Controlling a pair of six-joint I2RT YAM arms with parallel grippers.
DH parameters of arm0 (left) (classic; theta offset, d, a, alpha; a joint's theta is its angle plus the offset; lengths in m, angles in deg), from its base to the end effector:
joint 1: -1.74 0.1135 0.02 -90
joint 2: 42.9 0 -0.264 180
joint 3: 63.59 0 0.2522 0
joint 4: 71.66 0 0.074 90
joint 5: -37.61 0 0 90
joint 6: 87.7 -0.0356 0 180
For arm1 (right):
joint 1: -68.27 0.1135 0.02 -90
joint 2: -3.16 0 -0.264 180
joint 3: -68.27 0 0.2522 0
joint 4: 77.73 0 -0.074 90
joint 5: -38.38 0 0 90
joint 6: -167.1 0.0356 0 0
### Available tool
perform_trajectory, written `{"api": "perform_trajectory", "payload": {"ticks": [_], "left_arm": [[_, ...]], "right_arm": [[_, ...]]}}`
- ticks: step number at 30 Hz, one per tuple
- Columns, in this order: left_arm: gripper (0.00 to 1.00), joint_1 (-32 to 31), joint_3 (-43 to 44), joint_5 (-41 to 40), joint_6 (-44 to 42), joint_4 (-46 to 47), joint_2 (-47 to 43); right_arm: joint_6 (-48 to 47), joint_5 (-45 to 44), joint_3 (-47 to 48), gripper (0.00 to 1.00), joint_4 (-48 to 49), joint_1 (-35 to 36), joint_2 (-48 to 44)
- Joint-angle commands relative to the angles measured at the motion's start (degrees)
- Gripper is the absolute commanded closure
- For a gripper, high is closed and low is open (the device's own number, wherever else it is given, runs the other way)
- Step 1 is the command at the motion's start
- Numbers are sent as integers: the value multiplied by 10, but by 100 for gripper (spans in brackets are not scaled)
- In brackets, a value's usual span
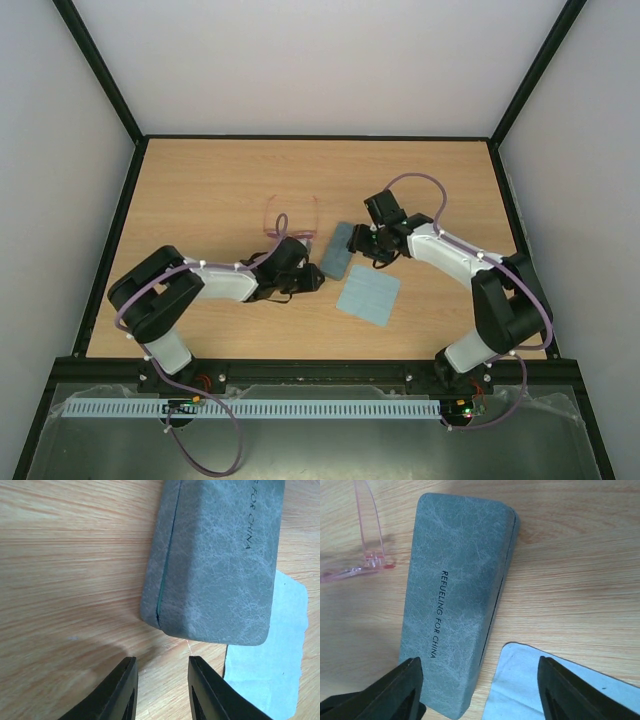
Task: Organize the sunglasses
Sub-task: Adjust the sunglasses case at the center of the board, then pick up the sunglasses case from the center of the board.
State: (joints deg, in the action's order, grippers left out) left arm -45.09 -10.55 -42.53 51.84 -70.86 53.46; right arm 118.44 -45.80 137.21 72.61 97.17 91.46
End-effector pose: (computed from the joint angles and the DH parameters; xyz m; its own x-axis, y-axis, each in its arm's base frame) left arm 0.2098 -0.2325 0.1291 -0.9125 -0.1230 -0.3902 0.1705 0.7527 -0.6359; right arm 0.2800 0.1587 0.2112 -0.8523 0.2801 -0.4418 0.0319 0.8708 0.4906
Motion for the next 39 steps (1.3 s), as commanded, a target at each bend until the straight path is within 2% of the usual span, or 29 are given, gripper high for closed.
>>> {"api": "perform_trajectory", "payload": {"ticks": [1, 8, 16, 21, 34, 39], "left_arm": [[69, -9, -7, -13, 10, -34, -3], [62, 6, -24, -51, -10, -89, -80], [51, 73, -59, -33, -34, -129, -144], [50, 92, -70, -11, -47, -125, -150], [49, 118, -88, 25, -65, -108, -158], [49, 123, -94, 28, -68, -107, -163]], "right_arm": [[-30, -27, 42, 34, -65, 14, 12], [-30, -74, 124, 26, -123, 63, 67], [-2, -108, 207, 14, -176, 91, 158], [17, -128, 234, 7, -198, 103, 190], [42, -163, 257, 8, -219, 107, 244], [46, -167, 258, 14, -215, 107, 248]]}}
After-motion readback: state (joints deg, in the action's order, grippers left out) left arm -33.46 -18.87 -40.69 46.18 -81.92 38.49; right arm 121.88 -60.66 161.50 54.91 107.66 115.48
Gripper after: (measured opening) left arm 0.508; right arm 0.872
